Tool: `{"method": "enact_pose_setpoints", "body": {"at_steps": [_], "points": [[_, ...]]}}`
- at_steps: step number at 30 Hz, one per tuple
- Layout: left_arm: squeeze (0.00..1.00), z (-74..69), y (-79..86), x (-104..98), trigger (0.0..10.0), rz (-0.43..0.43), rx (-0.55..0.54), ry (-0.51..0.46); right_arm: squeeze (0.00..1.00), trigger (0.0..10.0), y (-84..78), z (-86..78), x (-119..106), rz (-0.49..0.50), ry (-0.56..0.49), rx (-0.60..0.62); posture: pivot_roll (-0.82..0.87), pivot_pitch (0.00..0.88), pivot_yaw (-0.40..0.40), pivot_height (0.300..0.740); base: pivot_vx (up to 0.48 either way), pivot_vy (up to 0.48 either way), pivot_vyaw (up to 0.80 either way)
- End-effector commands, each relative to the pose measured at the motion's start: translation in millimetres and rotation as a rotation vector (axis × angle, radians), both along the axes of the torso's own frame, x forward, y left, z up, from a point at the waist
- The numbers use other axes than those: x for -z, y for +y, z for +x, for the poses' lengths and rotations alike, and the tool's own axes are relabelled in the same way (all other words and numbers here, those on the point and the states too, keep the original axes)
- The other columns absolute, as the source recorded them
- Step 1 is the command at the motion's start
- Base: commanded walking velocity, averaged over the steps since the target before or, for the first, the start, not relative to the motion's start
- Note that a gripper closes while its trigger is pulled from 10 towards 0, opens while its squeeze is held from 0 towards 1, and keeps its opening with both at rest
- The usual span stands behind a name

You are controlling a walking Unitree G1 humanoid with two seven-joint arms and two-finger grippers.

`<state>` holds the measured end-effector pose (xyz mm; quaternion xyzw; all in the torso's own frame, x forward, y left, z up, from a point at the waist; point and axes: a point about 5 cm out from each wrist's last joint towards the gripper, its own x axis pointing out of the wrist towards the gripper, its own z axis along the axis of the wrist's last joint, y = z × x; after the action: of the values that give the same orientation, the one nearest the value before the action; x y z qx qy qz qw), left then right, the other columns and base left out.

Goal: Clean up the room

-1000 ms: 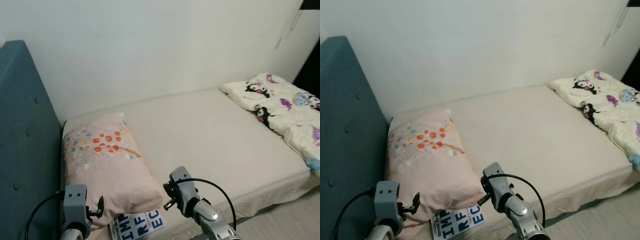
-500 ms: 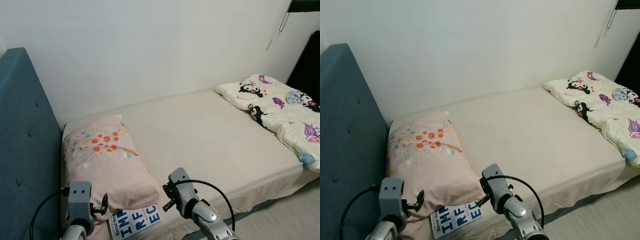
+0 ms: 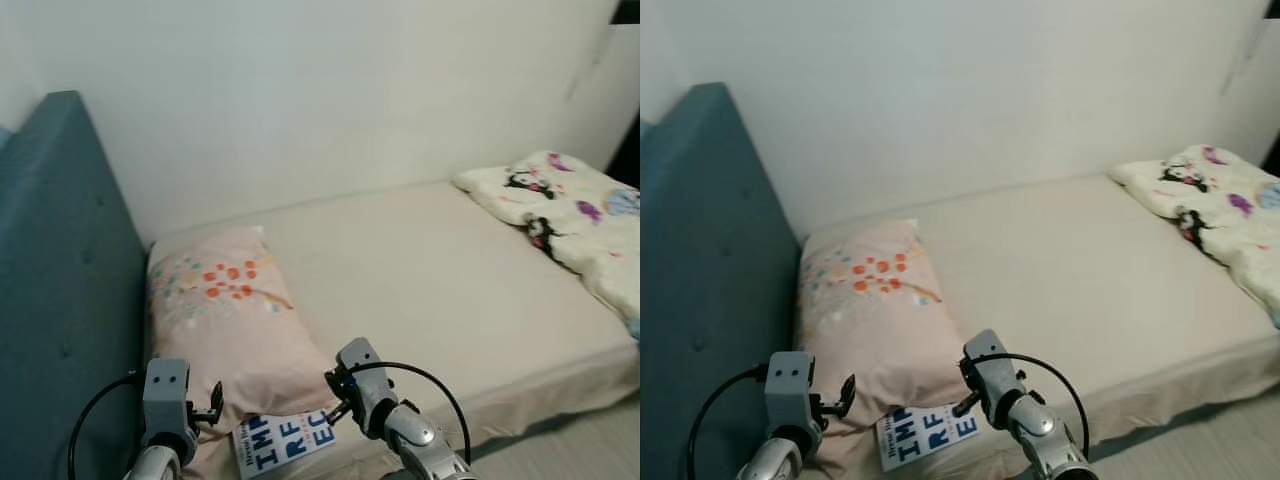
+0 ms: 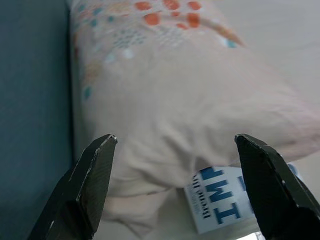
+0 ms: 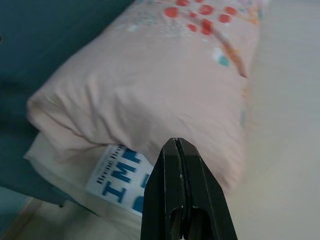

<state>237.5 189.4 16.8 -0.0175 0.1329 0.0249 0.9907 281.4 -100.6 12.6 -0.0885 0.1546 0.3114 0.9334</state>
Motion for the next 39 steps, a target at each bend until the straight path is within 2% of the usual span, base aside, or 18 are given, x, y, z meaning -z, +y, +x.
{"method": "enact_pose_setpoints", "body": {"at_steps": [1, 6, 8, 11, 39], "points": [[0.00, -2.6, -0.2, 1.8, 10.0, -0.013, -0.008, 0.007, 0.00, 10.0, 1.5, 0.7, -2.1, 0.014, -0.014, -0.007, 0.05, 0.062, -0.040, 0.740, 0.000, 0.000, 0.80], [0.00, -4.1, 0.6, 0.4, 10.0, -0.047, -0.028, -0.005, 0.00, 10.0, 1.1, 0.8, -3.0, 0.027, -0.021, -0.004, 0.05, 0.067, -0.041, 0.740, 0.000, 0.000, 0.76], [0.00, -4.7, 2.9, -0.1, 10.0, -0.059, -0.048, -0.007, 0.00, 10.0, -1.9, 2.6, -2.5, 0.062, 0.007, 0.041, 0.05, 0.068, -0.042, 0.740, 0.000, 0.000, 0.00], [0.00, -4.5, 4.5, -1.2, 10.0, -0.054, -0.057, -0.012, 0.00, 10.0, -2.3, 3.0, -2.6, 0.073, 0.014, 0.044, 0.05, 0.069, -0.043, 0.740, 0.000, 0.000, 0.00], [0.00, -3.0, 0.6, -5.6, 10.0, -0.033, -0.031, 0.013, 0.00, 10.0, -2.8, -1.6, -0.3, 0.110, 0.027, 0.042, 0.05, 0.059, -0.035, 0.740, 0.000, -0.472, 0.00]]}}
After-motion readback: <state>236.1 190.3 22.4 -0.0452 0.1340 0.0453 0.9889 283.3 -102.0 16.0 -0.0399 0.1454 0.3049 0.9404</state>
